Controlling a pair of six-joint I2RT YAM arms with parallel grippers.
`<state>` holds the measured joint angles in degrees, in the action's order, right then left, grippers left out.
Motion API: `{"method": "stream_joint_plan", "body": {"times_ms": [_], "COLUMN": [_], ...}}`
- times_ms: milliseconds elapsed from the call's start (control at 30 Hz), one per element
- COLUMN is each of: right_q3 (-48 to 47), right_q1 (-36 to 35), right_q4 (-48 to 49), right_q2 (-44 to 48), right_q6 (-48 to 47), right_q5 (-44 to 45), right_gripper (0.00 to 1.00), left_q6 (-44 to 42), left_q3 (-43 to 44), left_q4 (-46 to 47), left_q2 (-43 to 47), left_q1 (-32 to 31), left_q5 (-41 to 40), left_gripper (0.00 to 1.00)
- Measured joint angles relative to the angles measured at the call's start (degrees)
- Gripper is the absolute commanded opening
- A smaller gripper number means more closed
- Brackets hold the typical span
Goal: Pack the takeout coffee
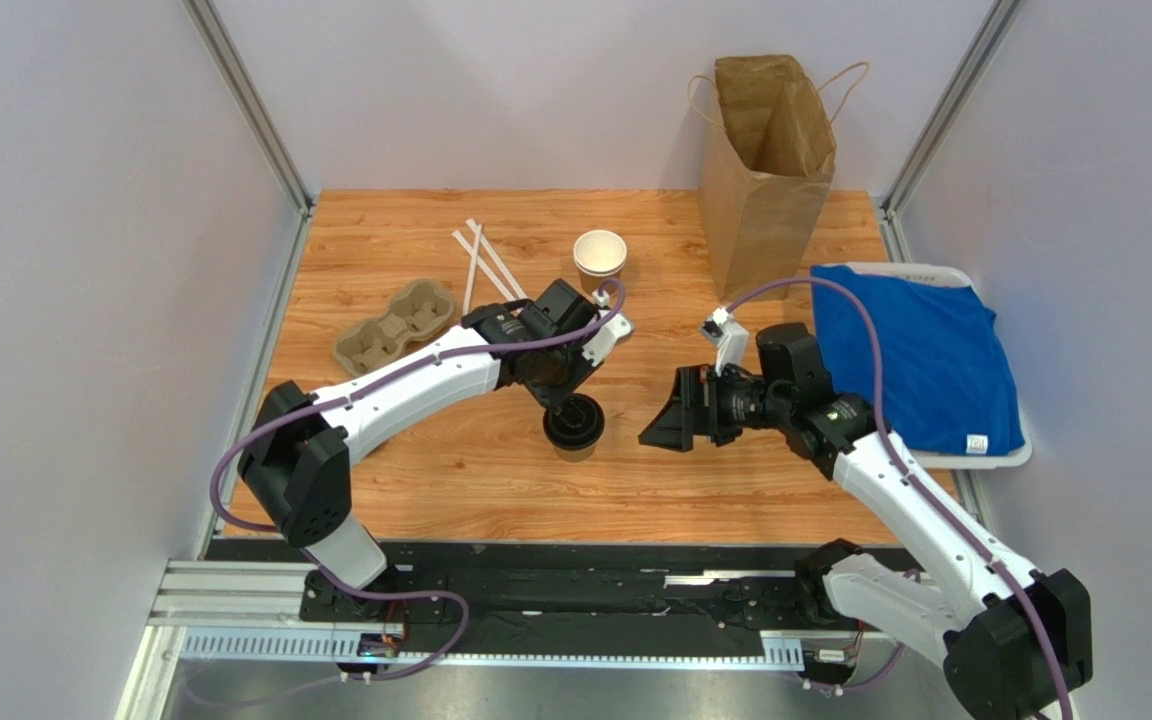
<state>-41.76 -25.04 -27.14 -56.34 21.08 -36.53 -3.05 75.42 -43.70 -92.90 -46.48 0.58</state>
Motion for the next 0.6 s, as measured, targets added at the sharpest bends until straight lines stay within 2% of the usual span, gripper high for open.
{"method": "stream_joint_plan", "body": {"times_ms": [67, 267, 367, 400, 467, 500, 567, 600], "right_q3": [0.0, -0.9, -1.4, -1.8, -2.8, -3.2, -4.5, -5.0], "right_q1": [0.0, 0.0, 0.0, 0.0, 0.0, 0.0, 0.0, -0.1], "right_q4": [0.0, 0.1, 0.2, 0.2, 0.5, 0.7, 1.5, 2.2], "right_q2": [-0.2, -1.5, -2.3, -2.7, -3.6, -4.0, -5.3, -6.1], "right_q6": [-0.1, -0.4, -0.5, -0.5, -0.7, -0.6, -0.3, 0.2], "right_q5": [0.0, -0.2, -0.7, -1.1, -1.9, -2.2, -3.3, -3.8], "right_gripper": [1.00, 1.00, 0.97, 0.90, 0.83, 0.76, 0.70, 0.65], "left_q6": [0.0, -0.1, -0.3, -0.3, -0.7, -0.7, -0.7, -0.5], "left_q3": [0.0, 0.0, 0.1, 0.2, 0.4, 0.4, 0.3, 0.1], "left_q4": [-0.1, -0.4, -1.2, -1.6, -2.1, -2.2, -2.4, -2.3], "left_q2": [0.0, 0.8, 2.9, 3.8, 6.4, 7.6, 10.8, 12.2], "left_q1": [0.0, 0.0, 0.0, 0.0, 0.2, 0.9, 2.6, 4.0], "left_q5": [0.0, 0.3, 0.7, 0.9, 1.5, 2.6, 6.2, 8.6], "left_gripper": [0.36, 0.46, 0.61, 0.69, 0.73, 0.80, 0.91, 0.94]}}
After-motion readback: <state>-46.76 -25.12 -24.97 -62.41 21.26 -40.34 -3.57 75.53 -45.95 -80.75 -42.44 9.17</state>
